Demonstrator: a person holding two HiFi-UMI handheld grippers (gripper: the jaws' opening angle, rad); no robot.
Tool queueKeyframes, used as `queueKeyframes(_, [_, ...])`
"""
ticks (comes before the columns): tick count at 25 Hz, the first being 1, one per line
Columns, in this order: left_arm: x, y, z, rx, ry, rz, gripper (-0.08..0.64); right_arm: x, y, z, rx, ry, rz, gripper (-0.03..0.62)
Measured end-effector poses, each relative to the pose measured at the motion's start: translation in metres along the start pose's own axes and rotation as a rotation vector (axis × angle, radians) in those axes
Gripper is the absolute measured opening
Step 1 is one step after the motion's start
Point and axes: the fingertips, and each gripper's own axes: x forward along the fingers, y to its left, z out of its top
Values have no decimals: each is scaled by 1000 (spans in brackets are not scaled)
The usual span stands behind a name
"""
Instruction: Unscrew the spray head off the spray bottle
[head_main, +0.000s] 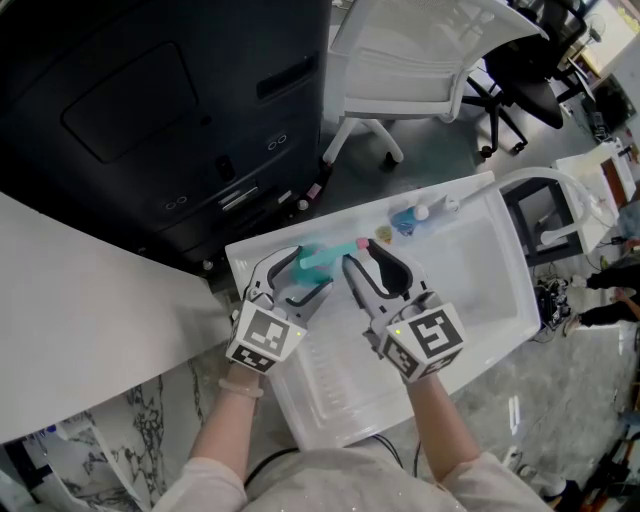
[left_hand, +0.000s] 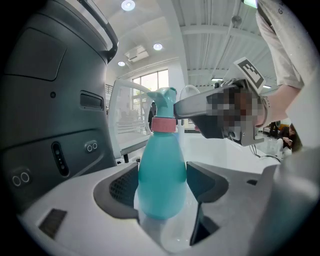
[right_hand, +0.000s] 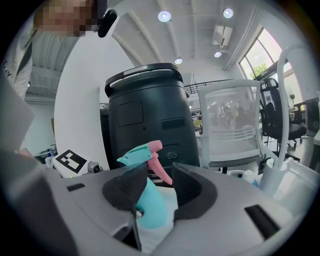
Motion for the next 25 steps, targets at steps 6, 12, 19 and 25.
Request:
queueKeyframes(6, [-1,0,0,-1,-2,2,304,14,-3,4,-13,0,6,161])
queueKeyframes(12, [0,0,0,-6,-6,1,304,-2,11,-5,-25,-15,57,160])
queueKeyframes(19, [-1,1,1,-8,-6,4,304,16,46,-13,-12,15,108,167])
queueKeyframes(25, [0,2,1,-17,-9,10,304,29,43,-10,-51,29,49,172])
